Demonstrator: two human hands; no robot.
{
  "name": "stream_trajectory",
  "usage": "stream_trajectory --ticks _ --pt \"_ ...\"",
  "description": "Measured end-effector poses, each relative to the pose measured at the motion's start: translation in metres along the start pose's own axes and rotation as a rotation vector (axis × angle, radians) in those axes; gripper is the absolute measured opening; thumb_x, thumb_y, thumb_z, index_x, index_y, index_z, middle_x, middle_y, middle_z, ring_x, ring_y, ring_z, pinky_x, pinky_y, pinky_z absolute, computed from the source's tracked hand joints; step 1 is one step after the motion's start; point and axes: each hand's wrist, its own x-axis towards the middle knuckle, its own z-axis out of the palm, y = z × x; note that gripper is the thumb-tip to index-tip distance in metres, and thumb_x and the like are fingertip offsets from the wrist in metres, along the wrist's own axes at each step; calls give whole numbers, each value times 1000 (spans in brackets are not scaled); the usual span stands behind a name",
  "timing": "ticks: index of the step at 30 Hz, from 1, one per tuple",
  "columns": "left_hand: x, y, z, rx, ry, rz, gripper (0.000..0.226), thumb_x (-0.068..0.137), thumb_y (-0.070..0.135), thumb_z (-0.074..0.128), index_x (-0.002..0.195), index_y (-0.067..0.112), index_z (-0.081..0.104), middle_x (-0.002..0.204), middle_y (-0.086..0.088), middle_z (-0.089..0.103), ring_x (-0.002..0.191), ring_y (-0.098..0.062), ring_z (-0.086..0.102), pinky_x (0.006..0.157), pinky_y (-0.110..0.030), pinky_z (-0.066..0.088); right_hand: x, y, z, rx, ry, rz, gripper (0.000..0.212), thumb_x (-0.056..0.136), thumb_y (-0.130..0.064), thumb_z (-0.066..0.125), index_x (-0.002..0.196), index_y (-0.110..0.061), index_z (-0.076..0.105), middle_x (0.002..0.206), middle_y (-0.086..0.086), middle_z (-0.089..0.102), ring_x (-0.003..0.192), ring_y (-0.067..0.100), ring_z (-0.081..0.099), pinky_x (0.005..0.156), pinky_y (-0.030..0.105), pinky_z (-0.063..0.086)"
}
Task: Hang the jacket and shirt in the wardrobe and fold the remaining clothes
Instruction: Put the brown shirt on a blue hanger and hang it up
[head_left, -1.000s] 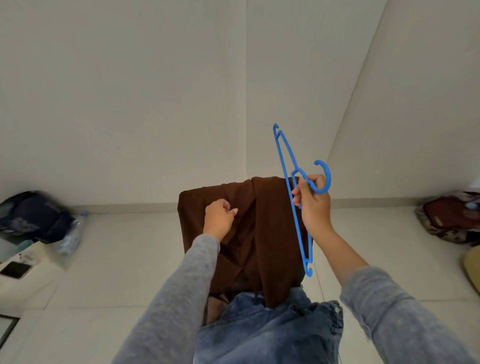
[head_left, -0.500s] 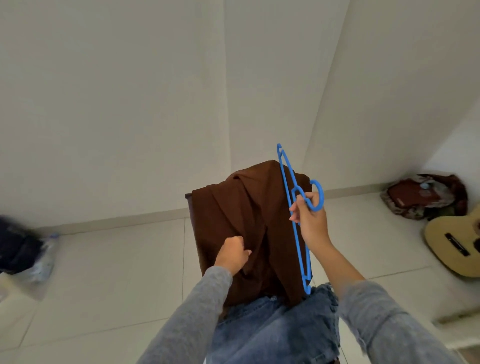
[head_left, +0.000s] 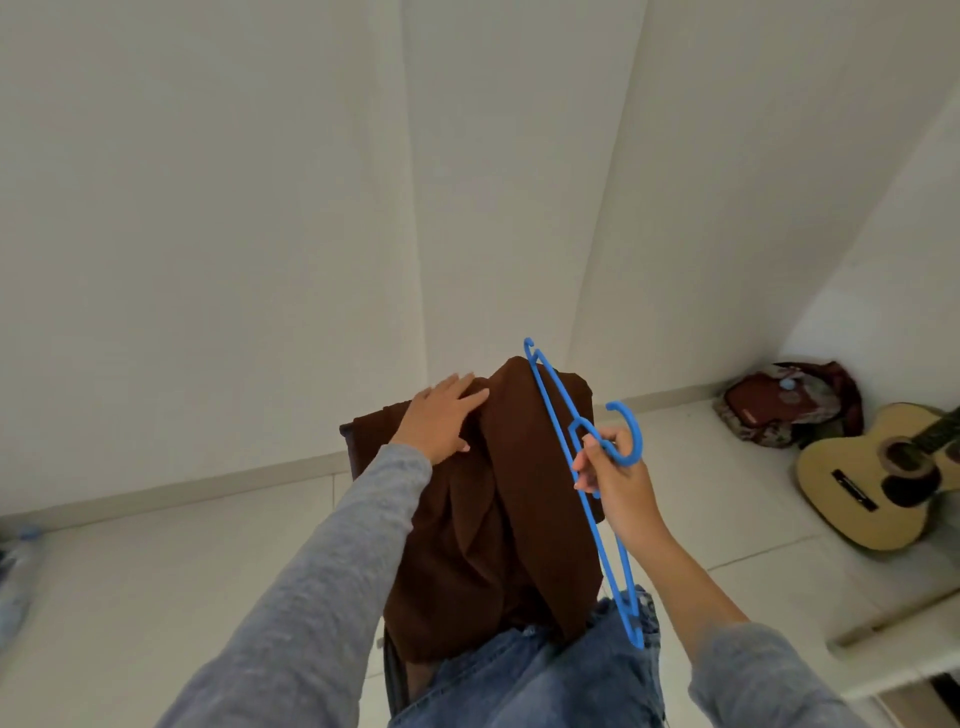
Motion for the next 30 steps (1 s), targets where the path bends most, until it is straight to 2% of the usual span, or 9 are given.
stream_trajectory --ticks 2,4,6,12,19,24,26,27,30 --pt "6 5 9 -19 64 24 61 84 17 66 140 20 40 151 -4 31 140 -23 27 113 -37 26 0 1 -1 7 0 12 12 97 -17 46 86 -15 49 69 4 59 48 6 54 54 18 48" --pt "9 14 13 -133 251 -7 28 87 8 55 115 14 59 124 -5 54 117 -25 50 96 -32 38 0 2 0 18 5 18 12 97 -18 46 86 -16 49 68 3 59 48 6 54 54 19 48" --pt "9 23 9 -195 324 -58 16 90 5 45 95 10 60 101 -7 58 95 -26 55 83 -34 41 -1 2 2 21 11 14 14 98 -18 45 84 -17 48 67 2 59 48 6 54 53 17 46" --pt "-6 34 12 -576 94 -164 12 90 7 49 85 15 57 85 1 58 81 -18 53 73 -26 41 -1 10 15 -42 -36 25 4 95 -18 52 97 -14 52 78 2 60 56 7 57 58 21 47" --pt "-49 44 4 -1212 -51 -165 12 88 7 59 81 17 62 74 4 57 70 -6 53 73 -15 43 -15 32 36 -351 -151 -20 57 80 -14 73 129 -11 45 118 -1 47 89 11 57 84 21 51" --pt "-66 47 0 -1191 -230 32 13 85 6 65 85 19 65 81 1 64 75 -5 60 80 -18 48 -22 38 51 -390 -98 21 18 81 -1 69 85 -12 56 78 2 56 77 21 59 81 33 55" --pt "-69 39 1 -1242 -152 22 15 82 5 68 88 18 65 84 2 66 77 -5 62 79 -17 49 -24 42 49 -396 -81 43 8 82 4 66 85 -2 61 77 17 61 77 31 62 79 36 55" --pt "-69 35 1 -1267 -80 -15 17 82 2 68 90 17 64 86 1 66 79 -7 62 80 -17 49 -25 42 47 -402 -67 32 9 81 6 65 89 3 62 80 21 62 77 32 62 75 27 55" --pt "-55 20 5 -1138 258 -195 26 81 -8 60 94 15 61 95 -1 63 85 -12 58 85 -24 46 -30 36 38 -369 -48 11 17 82 11 61 97 2 63 75 12 61 66 12 59 61 7 46"
